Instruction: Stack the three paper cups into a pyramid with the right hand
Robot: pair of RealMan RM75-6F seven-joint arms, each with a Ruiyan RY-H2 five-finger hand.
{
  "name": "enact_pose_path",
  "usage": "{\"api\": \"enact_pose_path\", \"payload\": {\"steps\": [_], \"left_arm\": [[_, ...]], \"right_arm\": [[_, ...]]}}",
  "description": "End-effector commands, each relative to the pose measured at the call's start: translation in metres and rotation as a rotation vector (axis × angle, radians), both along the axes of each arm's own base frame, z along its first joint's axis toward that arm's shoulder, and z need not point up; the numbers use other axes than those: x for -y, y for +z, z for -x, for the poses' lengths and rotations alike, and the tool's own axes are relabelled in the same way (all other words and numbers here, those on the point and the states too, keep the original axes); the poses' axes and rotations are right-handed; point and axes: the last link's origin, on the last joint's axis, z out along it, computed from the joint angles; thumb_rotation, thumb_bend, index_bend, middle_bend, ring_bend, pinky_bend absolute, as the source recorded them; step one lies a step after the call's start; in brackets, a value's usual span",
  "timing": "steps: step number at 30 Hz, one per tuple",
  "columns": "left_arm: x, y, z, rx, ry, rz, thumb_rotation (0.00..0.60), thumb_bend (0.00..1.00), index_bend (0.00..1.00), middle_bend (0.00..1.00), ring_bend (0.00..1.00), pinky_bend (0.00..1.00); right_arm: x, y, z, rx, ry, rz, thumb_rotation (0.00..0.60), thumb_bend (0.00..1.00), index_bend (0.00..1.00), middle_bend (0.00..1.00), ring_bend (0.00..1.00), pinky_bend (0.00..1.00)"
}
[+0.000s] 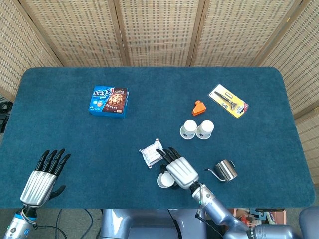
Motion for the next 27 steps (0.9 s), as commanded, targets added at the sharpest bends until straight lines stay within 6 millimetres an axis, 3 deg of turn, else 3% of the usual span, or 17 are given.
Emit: {"api": "enact_pose_path", "payload": {"steps": [1,10,12,17,23,27], "left_arm": [[0.0,0.0,0.0,0.0,0.0,0.0,0.6,0.2,0.0,0.0,0.0,0.0],[0.0,-0.001,0.0,-0.001,0.0,0.002,0.6,0.2,0.0,0.0,0.0,0.0],[0.0,0.0,0.0,0.0,-0.001,0.001,0.6,0.2,0.0,0.0,0.0,0.0],[0.001,0.0,-0.001,0.0,-0.002,0.003,0.6,0.2,0.0,0.0,0.0,0.0],[0.001,-0.002,-0.001,-0.004,-0.001,0.008,0.6,0.2,0.0,0.0,0.0,0.0],[0.0,-0.003,0.001,-0.007,0.005,0.012,0.6,0.2,0.0,0.0,0.0,0.0]], "right_arm": [[0.001,0.001,0.0,-0.005,0.002,0.003,0.6,0.06,0.55,0.03,0.0,0.0],[0.02,0.027,-0.013,-0.017,0.033,0.083,0.6,0.06,0.55,0.03,0.0,0.0],[0.038,0.05,-0.021,-0.006,0.032,0.161,0.6,0.06,0.55,0.03,0.0,0.0],[0.061,0.077,-0.026,-0.019,0.009,0.228,0.6,0.06,0.55,0.03,0.0,0.0],[0.087,0.097,-0.025,-0.013,-0.048,0.279,0.6,0.06,0.55,0.03,0.0,0.0],[0.114,0.11,-0.014,-0.024,-0.13,0.315,0.6,0.06,0.55,0.03,0.0,0.0]]}}
